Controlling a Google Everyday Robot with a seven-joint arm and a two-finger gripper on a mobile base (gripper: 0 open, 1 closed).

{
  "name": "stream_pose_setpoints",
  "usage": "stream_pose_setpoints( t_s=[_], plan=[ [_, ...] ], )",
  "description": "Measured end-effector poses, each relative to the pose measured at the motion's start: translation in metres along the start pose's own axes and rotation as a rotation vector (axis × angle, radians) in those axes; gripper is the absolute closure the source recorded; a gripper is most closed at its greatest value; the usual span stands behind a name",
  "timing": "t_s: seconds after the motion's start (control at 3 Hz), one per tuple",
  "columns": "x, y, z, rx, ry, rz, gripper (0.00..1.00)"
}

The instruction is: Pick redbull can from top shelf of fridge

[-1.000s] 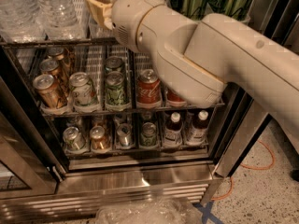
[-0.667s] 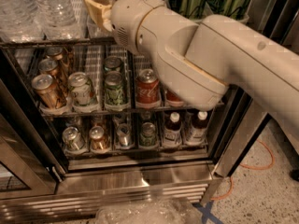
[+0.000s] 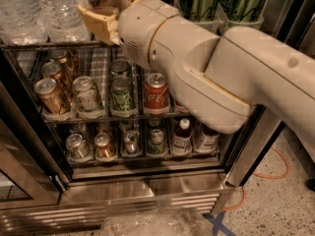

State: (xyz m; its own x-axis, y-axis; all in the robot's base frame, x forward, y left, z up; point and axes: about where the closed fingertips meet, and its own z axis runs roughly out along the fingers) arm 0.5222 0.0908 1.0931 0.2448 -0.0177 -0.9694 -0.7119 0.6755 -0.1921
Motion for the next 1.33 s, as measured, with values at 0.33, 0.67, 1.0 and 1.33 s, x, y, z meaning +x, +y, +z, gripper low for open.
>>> stream_pose_setpoints(
  t_s=[0.33,0.67,1.0,1.33],
  plan=[
    [-0.006,0.019,-0.025,-0.036,-0.013,-0.024,1.0],
    [-0.007,0.034,-0.042,-0.067,-0.014,-0.035,1.0],
    [0.004,0.039,-0.055,-0.086,0.021,-0.024,1.0],
    [0.025,0.028,-0.071,-0.067,0.086,0.003,1.0]
  ],
)
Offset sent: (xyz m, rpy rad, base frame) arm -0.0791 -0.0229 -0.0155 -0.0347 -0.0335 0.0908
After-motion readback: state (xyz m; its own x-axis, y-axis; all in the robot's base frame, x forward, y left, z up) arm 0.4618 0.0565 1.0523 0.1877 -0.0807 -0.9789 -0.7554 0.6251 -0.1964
